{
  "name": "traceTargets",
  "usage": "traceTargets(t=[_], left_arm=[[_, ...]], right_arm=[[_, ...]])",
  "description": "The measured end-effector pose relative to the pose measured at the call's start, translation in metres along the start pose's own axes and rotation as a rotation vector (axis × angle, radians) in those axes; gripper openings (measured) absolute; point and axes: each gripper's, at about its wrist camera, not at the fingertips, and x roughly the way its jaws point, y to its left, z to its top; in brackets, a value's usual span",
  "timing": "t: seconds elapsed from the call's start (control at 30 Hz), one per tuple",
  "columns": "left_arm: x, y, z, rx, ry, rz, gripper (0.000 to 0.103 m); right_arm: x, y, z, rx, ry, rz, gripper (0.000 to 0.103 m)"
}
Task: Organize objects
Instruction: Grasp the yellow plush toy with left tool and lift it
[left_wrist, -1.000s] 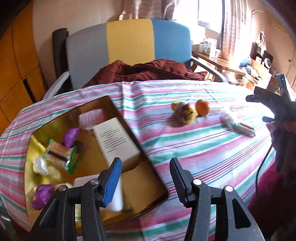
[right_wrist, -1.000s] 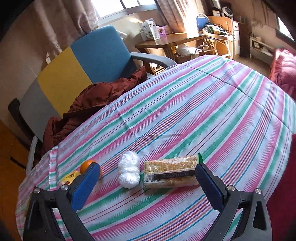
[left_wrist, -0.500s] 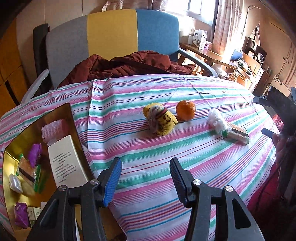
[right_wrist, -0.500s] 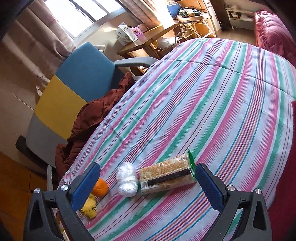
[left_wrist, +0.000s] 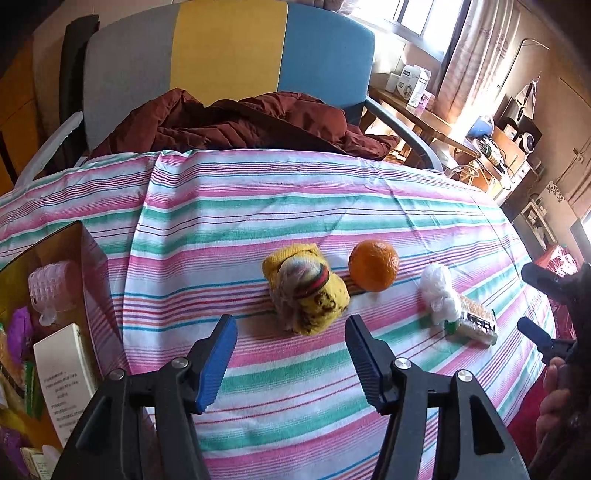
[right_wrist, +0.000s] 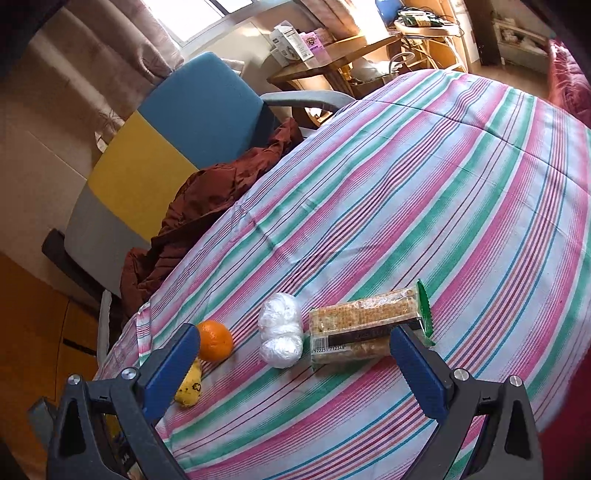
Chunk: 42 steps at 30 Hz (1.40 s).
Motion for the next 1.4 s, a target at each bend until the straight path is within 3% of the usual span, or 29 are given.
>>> traceTargets(t=[0.17, 0.47, 0.8, 1.17, 1.4], left_arm=[[0.02, -0.005, 0.017, -0.018, 0.001, -0.012, 0.068], [0.07, -0.003, 0.025, -0.042, 0.054, 0.006, 0.066], [0.07, -0.004, 0.019, 0.006, 0.043, 0.026, 0.037], [0.028, -0.03, -0.042, 0.176, -0.053, 0.137, 0.034], [0.017, -0.039, -0.071, 0.204, -0.143, 0.183, 0.034]], right_arm=[[-0.003, -0.006, 0.002, 0.03, -0.022, -0.002, 0.103], [0.004, 0.0, 0.001, -0.002, 0.002, -0.008, 0.103], [0.004, 0.008, -0.002, -0.054, -0.009, -0.033, 0.103], [0.008, 0.014, -0.005, -0.099, 0.01, -0.054, 0.103], [0.01, 0.02, -0.009, -0.137, 0.015, -0.069, 0.103]])
